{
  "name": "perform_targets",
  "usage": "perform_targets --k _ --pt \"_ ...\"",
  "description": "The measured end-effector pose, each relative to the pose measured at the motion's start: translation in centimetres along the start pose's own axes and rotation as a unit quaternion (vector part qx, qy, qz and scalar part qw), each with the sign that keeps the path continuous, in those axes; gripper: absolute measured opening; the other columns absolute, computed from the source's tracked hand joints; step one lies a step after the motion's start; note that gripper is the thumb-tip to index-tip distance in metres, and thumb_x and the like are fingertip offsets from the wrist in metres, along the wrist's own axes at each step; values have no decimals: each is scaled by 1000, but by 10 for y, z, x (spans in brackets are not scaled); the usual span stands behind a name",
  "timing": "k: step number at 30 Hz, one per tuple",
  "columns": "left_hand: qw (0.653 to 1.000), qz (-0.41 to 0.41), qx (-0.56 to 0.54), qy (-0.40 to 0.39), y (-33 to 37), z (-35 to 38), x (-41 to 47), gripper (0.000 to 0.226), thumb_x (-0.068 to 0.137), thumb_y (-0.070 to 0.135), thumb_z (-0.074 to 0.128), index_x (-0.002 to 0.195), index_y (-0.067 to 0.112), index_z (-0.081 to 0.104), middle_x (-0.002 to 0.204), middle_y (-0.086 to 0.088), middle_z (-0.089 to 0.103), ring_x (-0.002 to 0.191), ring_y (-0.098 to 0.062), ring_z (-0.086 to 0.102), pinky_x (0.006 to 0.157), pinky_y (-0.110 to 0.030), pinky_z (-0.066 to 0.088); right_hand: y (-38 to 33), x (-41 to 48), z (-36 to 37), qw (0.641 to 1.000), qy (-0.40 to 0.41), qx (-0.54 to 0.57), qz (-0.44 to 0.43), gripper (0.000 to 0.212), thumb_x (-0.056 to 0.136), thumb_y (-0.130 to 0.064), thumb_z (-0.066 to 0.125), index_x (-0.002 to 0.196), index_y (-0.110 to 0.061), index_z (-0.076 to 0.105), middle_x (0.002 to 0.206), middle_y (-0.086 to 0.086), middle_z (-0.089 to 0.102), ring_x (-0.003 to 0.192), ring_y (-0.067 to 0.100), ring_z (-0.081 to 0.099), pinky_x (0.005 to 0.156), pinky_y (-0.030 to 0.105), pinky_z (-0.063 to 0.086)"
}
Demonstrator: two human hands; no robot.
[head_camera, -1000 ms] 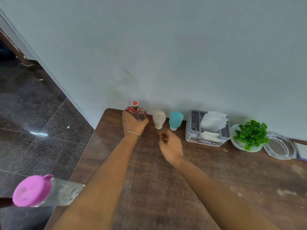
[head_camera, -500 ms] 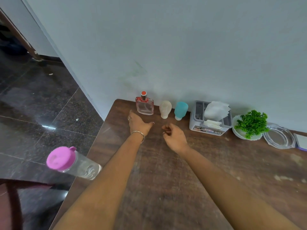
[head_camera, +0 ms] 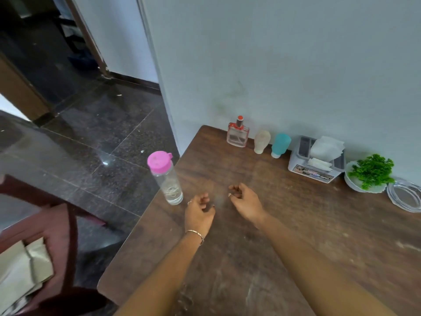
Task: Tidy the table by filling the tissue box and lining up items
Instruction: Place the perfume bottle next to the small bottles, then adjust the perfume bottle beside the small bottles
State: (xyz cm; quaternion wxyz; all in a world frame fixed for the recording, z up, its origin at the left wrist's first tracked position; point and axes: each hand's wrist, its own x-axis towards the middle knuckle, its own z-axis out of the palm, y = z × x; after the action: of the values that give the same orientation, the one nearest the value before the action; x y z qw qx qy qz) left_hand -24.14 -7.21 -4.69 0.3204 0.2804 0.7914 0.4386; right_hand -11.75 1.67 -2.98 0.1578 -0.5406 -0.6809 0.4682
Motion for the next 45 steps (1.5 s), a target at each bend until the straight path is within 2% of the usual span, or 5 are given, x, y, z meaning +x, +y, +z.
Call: perform_targets --k 3,8,13,20,45 --pt "995 -60 -24 74 -13 -31 -6 18 72 5 64 74 23 61 72 6 65 69 -10 64 81 -32 53 -12 -6 15 999 -20 -18 -17 21 90 -18 59 109 -11 60 108 -2 60 97 14 57 93 32 46" --pt "978 -77 -17 195 -8 -79 -8 34 66 16 75 92 12 52 95 -6 57 92 -28 58 78 -33 45 -28 -9 36 999 -29 -14 -32 21 89 -18 60 109 -11 60 93 -3 58 83 13 54 78 29 44" --pt "992 4 3 124 -3 -100 19 71 56 16 85 119 13 51 121 -8 55 114 -22 52 100 -41 45 -34 -13 46 998 -52 -9 -40 21 88 -17 61 109 -17 59 75 -18 47 67 2 48 74 26 40" --pt "999 -11 -38 14 4 -105 29 55 63 14 83 110 24 55 104 3 66 97 -19 64 90 -32 49 -30 -13 38 998 -54 -10 -35 18 87 -19 61 105 -23 57 79 -18 47 69 1 47 70 22 40" --pt "999 31 0 11 127 11 152 51 69 17 81 114 13 58 100 1 62 90 -16 58 83 -25 45 24 58 -76 990 46 -131 -26 7 91 -20 55 97 -24 56 105 -2 58 99 14 57 86 26 45"
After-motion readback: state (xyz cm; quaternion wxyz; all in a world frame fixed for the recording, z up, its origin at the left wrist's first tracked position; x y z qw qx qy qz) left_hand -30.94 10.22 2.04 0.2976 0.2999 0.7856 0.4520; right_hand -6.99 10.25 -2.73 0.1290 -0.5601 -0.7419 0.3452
